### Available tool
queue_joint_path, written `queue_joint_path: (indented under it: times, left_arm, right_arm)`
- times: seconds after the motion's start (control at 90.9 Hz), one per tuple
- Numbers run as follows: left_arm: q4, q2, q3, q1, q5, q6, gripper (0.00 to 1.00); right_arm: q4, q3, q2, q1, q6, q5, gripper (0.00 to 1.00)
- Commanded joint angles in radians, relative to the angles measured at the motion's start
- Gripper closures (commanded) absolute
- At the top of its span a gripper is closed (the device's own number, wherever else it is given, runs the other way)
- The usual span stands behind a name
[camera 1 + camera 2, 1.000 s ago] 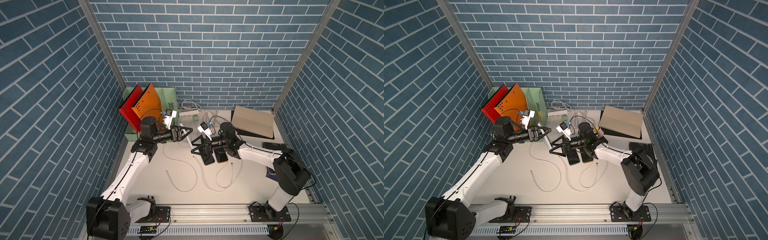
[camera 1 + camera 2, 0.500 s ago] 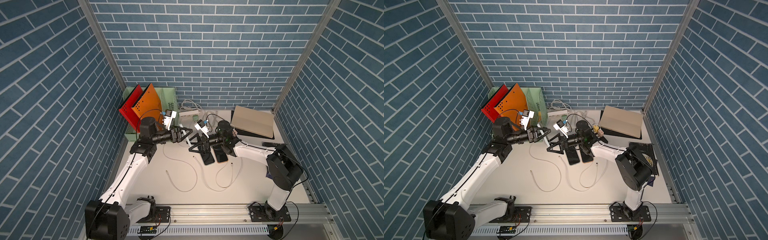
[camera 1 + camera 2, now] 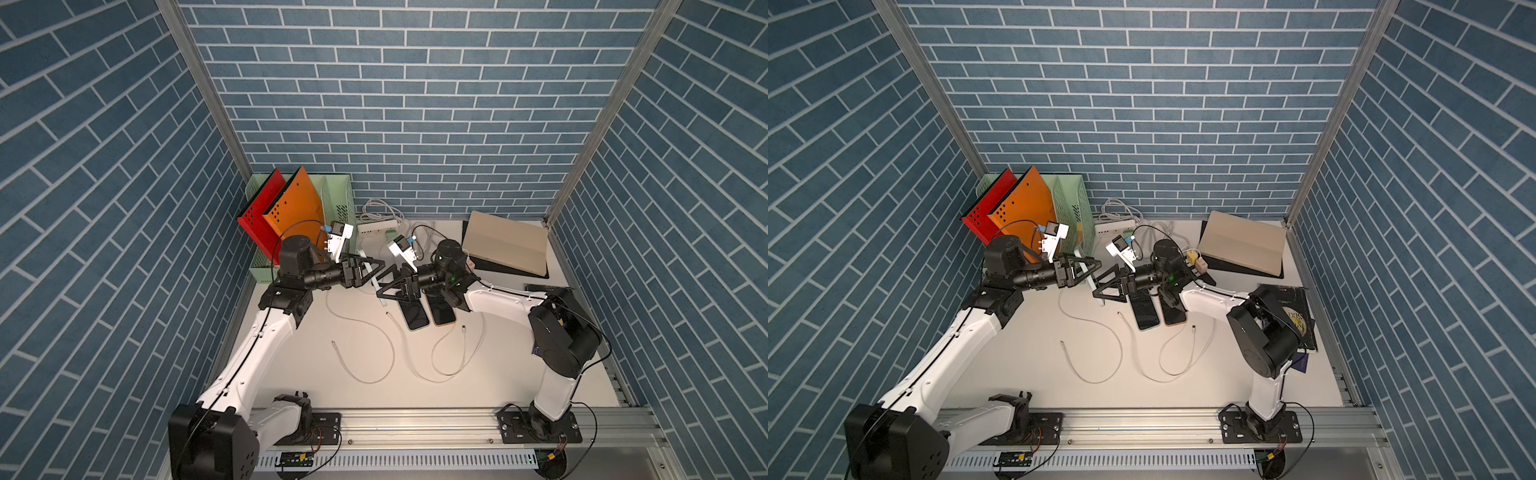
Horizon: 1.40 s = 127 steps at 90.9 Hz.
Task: Unplug the charging cable from the phone
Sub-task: Place the phone at the center of the board.
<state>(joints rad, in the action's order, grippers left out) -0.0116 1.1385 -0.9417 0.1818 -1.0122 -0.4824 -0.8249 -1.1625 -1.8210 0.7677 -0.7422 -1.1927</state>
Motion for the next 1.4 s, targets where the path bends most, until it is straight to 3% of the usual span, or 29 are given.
queue_joint_path:
  times: [0.0,0.088,0.11,0.143,0.176,0.198,0.22,0.363,0.539,0.66,0.847,1.122,1.386]
  left_arm:
    - [-0.021,-0.015,0.001,0.001,-0.004,0.015,0.90]
    - [-0.020,-0.016,0.000,0.001,-0.002,0.017,0.77]
    - [-0.018,-0.016,0.000,0.001,-0.001,0.017,0.69]
    - [-0.013,-0.016,-0.001,0.001,0.002,0.022,0.49]
    - [0.009,-0.015,-0.007,0.001,0.013,0.037,0.12]
    - [0.031,-0.014,-0.014,0.001,0.024,0.051,0.03]
    - [0.056,-0.016,-0.022,0.001,0.042,0.063,0.01]
    - [0.173,-0.047,-0.078,-0.004,0.156,0.144,0.00]
    - [0.245,-0.140,-0.109,-0.015,0.524,0.157,0.00]
    - [0.262,-0.178,-0.109,-0.018,0.702,0.142,0.00]
    - [0.275,-0.194,-0.090,-0.018,0.892,0.103,0.00]
    - [0.266,-0.199,-0.045,-0.018,1.047,0.042,0.00]
    - [0.265,-0.191,-0.027,-0.018,1.080,0.019,0.00]
  right_arm:
    - [-0.047,-0.025,-0.008,0.005,-0.015,-0.032,0.54]
    - [-0.052,-0.025,-0.006,0.004,-0.018,-0.035,0.67]
    - [-0.053,-0.025,-0.006,0.006,-0.018,-0.036,0.69]
    - [-0.056,-0.025,-0.006,0.005,-0.020,-0.036,0.73]
    - [-0.058,-0.024,-0.005,0.004,-0.020,-0.036,0.74]
    - [-0.058,-0.024,-0.005,0.005,-0.020,-0.036,0.75]
    - [-0.058,-0.023,-0.004,0.005,-0.020,-0.036,0.75]
    - [-0.061,-0.004,-0.004,-0.003,-0.017,-0.023,0.77]
    - [-0.061,0.023,-0.002,-0.007,-0.014,0.000,0.78]
    - [0.042,0.037,0.002,-0.004,0.038,0.054,0.79]
    - [0.532,-0.013,0.041,0.028,0.308,0.368,0.80]
    - [0.847,-0.109,0.038,0.152,0.355,0.820,0.83]
    - [1.106,-0.286,-0.072,0.272,0.359,1.157,0.85]
